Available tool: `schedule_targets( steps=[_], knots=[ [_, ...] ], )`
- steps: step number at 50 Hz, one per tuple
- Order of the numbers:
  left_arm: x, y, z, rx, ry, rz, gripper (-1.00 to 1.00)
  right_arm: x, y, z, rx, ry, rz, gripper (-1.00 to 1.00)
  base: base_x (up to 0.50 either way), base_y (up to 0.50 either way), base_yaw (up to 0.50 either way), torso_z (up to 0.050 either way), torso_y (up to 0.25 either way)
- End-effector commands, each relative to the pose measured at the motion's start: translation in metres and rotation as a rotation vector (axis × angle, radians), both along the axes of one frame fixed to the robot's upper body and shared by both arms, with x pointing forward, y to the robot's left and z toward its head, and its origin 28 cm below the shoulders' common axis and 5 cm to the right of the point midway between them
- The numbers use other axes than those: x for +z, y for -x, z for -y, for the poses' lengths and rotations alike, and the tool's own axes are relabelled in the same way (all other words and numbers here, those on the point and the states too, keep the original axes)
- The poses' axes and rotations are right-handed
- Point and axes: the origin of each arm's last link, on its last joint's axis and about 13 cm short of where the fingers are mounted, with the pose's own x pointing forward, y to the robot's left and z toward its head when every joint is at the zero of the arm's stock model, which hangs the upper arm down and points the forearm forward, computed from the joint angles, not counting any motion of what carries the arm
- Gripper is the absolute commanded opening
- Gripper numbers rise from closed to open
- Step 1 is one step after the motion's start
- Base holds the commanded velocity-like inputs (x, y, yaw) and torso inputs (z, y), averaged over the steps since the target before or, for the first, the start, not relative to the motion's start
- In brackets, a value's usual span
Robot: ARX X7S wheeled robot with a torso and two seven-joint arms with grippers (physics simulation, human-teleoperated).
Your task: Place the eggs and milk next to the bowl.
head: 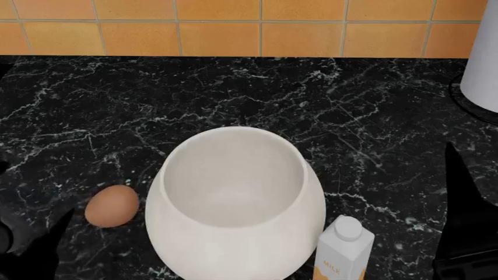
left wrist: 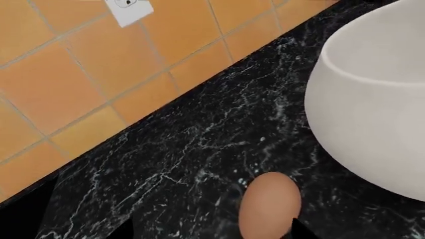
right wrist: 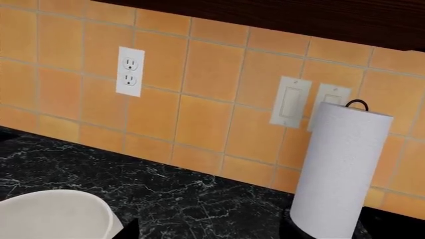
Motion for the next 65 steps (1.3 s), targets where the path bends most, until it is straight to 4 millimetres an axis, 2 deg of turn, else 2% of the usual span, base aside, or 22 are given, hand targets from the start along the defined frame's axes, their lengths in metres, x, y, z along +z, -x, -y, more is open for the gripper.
schedule_targets(
  steps=[1, 15, 24, 40, 58, 65],
  knots=[
    [-0.003, 0.015, 0.003, 0.133, 0.078, 0.017, 1.0, 0.0, -0.002, 0.004, 0.006, -0.025, 0.013, 1.0, 0.0, 0.0, 0.0, 0.0, 0.0],
    [-0.004, 0.029, -0.009, 0.303, 0.07, 0.022, 1.0, -0.002, -0.007, 0.004, 0.016, -0.025, 0.008, 1.0, 0.0, 0.0, 0.0, 0.0, 0.0],
    [-0.001, 0.048, -0.018, 0.41, 0.058, -0.013, 1.0, -0.004, -0.009, 0.003, 0.026, -0.03, 0.003, 1.0, 0.0, 0.0, 0.0, 0.0, 0.0],
    [-0.012, 0.075, -0.017, 0.574, 0.238, -0.012, 1.0, -0.009, -0.018, 0.003, 0.051, -0.035, -0.01, 1.0, 0.0, 0.0, 0.0, 0.0, 0.0],
    [-0.03, 0.088, -0.029, 0.676, 0.289, -0.037, 1.0, -0.01, -0.025, 0.001, 0.063, -0.032, -0.018, 1.0, 0.0, 0.0, 0.0, 0.0, 0.0],
    [-0.03, 0.087, -0.034, 0.722, 0.31, -0.023, 1.0, -0.009, -0.027, 0.0, 0.066, -0.028, -0.022, 1.0, 0.0, 0.0, 0.0, 0.0, 0.0]
  ],
)
